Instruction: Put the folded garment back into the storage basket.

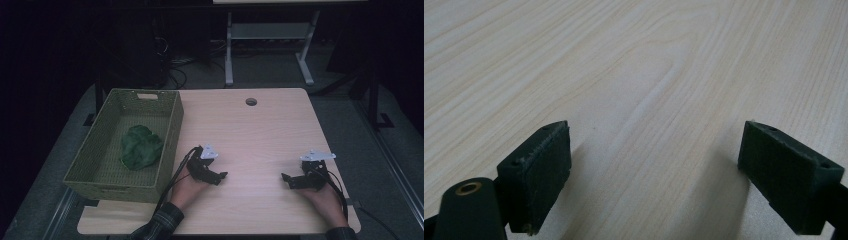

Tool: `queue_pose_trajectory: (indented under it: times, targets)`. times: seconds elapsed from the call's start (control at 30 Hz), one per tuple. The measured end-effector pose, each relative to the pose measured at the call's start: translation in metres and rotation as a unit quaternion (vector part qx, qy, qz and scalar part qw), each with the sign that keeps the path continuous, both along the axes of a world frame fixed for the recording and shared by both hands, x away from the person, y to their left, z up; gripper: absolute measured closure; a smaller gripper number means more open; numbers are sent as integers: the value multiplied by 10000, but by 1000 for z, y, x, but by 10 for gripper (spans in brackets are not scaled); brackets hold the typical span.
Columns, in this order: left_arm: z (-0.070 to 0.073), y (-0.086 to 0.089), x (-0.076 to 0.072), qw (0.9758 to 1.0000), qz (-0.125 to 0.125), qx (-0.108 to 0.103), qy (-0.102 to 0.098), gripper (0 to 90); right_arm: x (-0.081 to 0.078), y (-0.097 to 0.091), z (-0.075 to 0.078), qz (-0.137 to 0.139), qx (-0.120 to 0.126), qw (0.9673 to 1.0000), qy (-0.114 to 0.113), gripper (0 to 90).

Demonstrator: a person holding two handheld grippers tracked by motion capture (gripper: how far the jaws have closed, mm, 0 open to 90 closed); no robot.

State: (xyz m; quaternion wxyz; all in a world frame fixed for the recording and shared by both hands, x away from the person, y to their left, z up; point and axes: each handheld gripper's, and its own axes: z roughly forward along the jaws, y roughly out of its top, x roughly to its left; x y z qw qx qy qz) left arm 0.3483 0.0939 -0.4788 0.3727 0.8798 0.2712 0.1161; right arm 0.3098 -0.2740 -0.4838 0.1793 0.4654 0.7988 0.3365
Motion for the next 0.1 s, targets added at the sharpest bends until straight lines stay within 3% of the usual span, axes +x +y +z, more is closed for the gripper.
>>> queue_pose_trajectory:
  times: [0.1]
  targets:
    - [0,0,0,10000,2,0,4,129,0,0,0,-1,-2,10000,-2,17]
